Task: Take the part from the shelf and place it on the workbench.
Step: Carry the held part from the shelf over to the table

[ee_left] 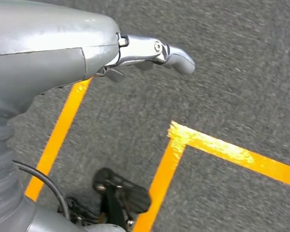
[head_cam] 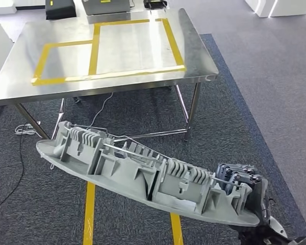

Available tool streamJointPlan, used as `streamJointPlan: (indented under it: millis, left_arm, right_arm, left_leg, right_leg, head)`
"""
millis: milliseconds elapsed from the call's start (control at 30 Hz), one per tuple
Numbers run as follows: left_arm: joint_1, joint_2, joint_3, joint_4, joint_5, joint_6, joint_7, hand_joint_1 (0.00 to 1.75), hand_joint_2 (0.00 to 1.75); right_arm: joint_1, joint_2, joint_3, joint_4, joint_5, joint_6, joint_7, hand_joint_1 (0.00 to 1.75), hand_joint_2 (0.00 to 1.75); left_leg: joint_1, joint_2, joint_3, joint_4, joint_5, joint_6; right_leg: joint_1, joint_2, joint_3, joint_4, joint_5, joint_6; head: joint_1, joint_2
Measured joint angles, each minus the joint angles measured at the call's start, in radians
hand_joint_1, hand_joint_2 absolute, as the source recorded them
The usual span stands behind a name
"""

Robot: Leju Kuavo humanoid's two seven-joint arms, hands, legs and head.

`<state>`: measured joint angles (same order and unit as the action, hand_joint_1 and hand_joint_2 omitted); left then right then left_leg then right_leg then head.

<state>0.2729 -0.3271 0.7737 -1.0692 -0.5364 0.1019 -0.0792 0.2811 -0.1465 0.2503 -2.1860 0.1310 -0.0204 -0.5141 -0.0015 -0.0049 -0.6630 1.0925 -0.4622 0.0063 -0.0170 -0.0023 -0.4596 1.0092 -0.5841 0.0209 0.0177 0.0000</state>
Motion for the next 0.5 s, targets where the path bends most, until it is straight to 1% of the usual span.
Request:
streamJointPlan:
  millis: [33,67,100,133,167,200,233,267,300,333,367,400,433,467,500]
  left_arm:
    - [0.000,0.000,0.000,0.000,0.000,0.000,0.000,0.00,1.75]
    - [0.001,0.000,0.001,0.000,0.000,0.001,0.000,0.00,1.75]
    - [0.001,-0.001,0.001,0.000,0.000,0.001,0.000,0.00,1.75]
    - [0.001,-0.002,0.001,0.000,0.000,0.002,0.000,0.00,1.75]
    - [0.001,-0.003,0.001,0.000,0.000,0.002,0.000,0.00,1.75]
    - [0.001,-0.003,0.000,0.000,0.000,0.002,0.000,0.00,1.75]
    - [0.001,-0.003,0.000,0.000,0.000,0.002,0.000,0.00,1.75]
    - [0.001,-0.003,0.000,0.000,0.000,0.002,0.000,0.00,1.75]
    - [0.001,-0.003,0.000,0.000,0.000,0.002,0.000,0.00,1.75]
    - [0.001,-0.003,0.000,0.000,0.000,0.003,0.000,0.00,1.75]
    - [0.001,-0.003,0.000,0.000,0.000,0.003,0.000,0.00,1.75]
    - [0.001,-0.003,0.001,0.000,0.000,0.002,0.000,0.00,1.75]
    - [0.001,-0.003,0.000,0.000,0.000,0.002,0.000,0.00,1.75]
    - [0.001,-0.004,0.000,0.000,0.000,0.002,0.000,0.00,1.75]
    - [0.001,-0.004,0.000,0.000,0.000,0.002,0.000,0.00,1.75]
  right_arm:
    - [0.000,0.000,0.000,0.000,0.000,0.000,0.000,1.75,1.75]
    - [0.000,0.000,0.000,0.000,0.000,0.000,0.000,1.75,1.75]
    - [0.000,0.000,0.000,0.000,0.001,0.000,0.000,1.75,1.75]
    - [0.000,0.000,0.001,-0.001,0.001,0.000,0.000,1.75,1.75]
    - [-0.001,0.000,0.001,-0.001,0.001,0.000,0.000,1.75,1.75]
    - [-0.003,0.000,0.001,-0.001,0.001,0.000,0.000,1.75,1.75]
    - [-0.003,0.000,0.001,-0.001,0.000,0.000,0.000,1.75,1.75]
    - [-0.003,0.000,0.001,-0.001,0.000,0.000,0.000,1.75,1.75]
    - [-0.003,0.000,0.001,-0.001,0.000,0.000,0.000,1.75,1.75]
    - [-0.002,0.000,0.001,-0.001,0.000,0.000,0.000,1.75,1.75]
    - [-0.001,0.000,0.001,-0.001,0.000,0.000,0.000,1.75,1.75]
    - [-0.001,0.000,0.001,-0.001,0.001,0.000,0.000,1.75,1.75]
    - [-0.001,0.000,0.001,-0.001,0.001,0.000,0.000,1.75,1.75]
    - [-0.001,0.000,0.001,-0.001,0.000,0.000,0.000,1.75,1.75]
    - [-0.001,0.000,0.001,-0.001,0.000,0.000,0.000,1.75,1.75]
  left_leg:
    - [-0.002,0.001,0.004,-0.023,0.009,0.006]
    - [-0.004,0.001,0.006,-0.029,-0.001,0.011]
    - [-0.003,0.000,0.017,-0.034,0.002,0.018]
    - [-0.001,-0.001,0.029,-0.041,0.005,0.025]
    - [0.001,-0.001,0.042,-0.046,0.006,0.031]
    - [0.003,-0.002,0.053,-0.051,0.006,0.036]
    - [0.003,-0.002,0.060,-0.054,0.001,0.039]
    - [0.002,-0.003,0.065,-0.055,-0.006,0.042]
    - [0.002,-0.003,0.072,-0.055,-0.014,0.043]
    - [0.000,-0.004,0.081,-0.055,-0.024,0.044]
    - [-0.001,-0.006,0.094,-0.056,-0.033,0.044]
    - [-0.003,-0.008,0.108,-0.056,-0.044,0.044]
    - [-0.004,-0.009,0.120,-0.057,-0.055,0.044]
    - [-0.006,-0.009,0.133,-0.056,-0.065,0.042]
    - [-0.008,-0.010,0.142,-0.056,-0.074,0.039]
  right_leg:
    - [0.001,0.000,0.009,0.000,-0.007,0.007]
    - [0.002,0.001,0.020,-0.001,-0.010,0.014]
    - [0.002,0.000,0.028,-0.005,-0.012,0.021]
    - [0.002,0.000,0.034,0.003,-0.011,0.026]
    - [0.002,0.000,0.020,0.031,-0.011,0.029]
    - [0.002,0.001,-0.009,0.080,-0.015,0.032]
    - [0.002,0.001,-0.055,0.149,-0.030,0.034]
    - [0.002,0.001,-0.105,0.217,-0.056,0.036]
    - [0.002,0.001,-0.150,0.265,-0.087,0.038]
    - [0.002,0.001,-0.181,0.285,-0.111,0.038]
    - [0.003,0.001,-0.195,0.273,-0.114,0.036]
    - [0.005,0.001,-0.196,0.233,-0.088,0.032]
    - [0.008,0.001,-0.187,0.172,-0.036,0.025]
    - [0.012,0.002,-0.179,0.114,0.022,0.016]
    - [0.016,0.003,-0.172,0.068,0.065,0.009]
  head:
    - [-0.001,0.000]
    - [-0.001,0.000]
    - [-0.001,0.000]
    - [0.000,0.000]
    - [0.002,0.000]
    - [0.004,0.000]
    - [0.008,0.000]
    - [0.009,0.000]
    - [0.010,0.000]
    - [0.011,0.000]
    - [0.011,0.000]
    - [0.012,0.000]
    - [0.012,0.000]
    - [0.011,0.000]
    - [0.011,0.000]
